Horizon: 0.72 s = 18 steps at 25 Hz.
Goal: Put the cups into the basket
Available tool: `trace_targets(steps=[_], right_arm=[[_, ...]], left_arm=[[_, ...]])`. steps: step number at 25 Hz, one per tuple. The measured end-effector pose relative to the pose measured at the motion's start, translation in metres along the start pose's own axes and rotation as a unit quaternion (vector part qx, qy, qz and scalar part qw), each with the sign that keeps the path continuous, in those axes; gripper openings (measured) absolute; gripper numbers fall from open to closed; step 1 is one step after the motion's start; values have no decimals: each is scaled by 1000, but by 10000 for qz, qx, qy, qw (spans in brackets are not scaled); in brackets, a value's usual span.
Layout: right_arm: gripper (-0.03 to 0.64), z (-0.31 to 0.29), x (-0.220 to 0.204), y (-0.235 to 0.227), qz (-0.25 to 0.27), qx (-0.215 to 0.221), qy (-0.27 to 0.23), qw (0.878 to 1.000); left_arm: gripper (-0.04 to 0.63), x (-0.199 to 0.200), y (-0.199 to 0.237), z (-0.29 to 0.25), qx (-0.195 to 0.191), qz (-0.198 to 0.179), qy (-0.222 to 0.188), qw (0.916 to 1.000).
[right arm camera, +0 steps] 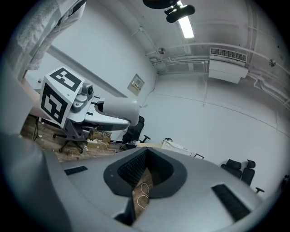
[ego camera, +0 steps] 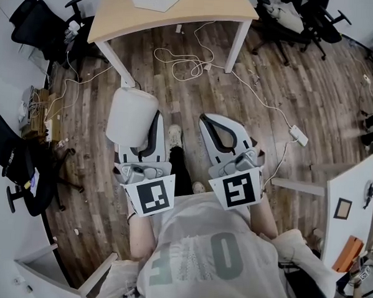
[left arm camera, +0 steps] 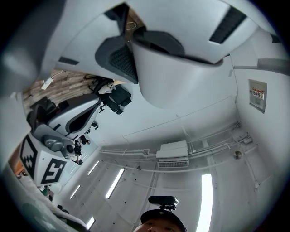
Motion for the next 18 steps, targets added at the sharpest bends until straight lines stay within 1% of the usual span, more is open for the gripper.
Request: trace_targets(steps=[4,8,11,14,18], right_arm=[[-2,-39,-8,-28,36,-7,135,9999],[-2,-83,-13,-56,100,97,196,9997],[-2,-125,-16,-84,171,146,375,9990],[-2,-168,-8,-117,190,270,397,9987],[-2,-226,3,-158,179,334,361,9986]], left_arm=[[57,-16,7,-46,-24,-13,-70,10000],[57,-38,20,-96,34,228,-85,9997],[57,-57,34,-140,46,291,-34,9996],[57,-72,52,-188,91,393,-91,9991],[57,-88,82,-251,151,396,-236,9988]])
Point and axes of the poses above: the fingertips, and each gripper's own axes: z backward along the fingers, y to its left, x out of its top, the point moved 4 cm from there along z, backward along the fingers, and after that the axes turned 13 degrees about x, right-handed, at the moved point
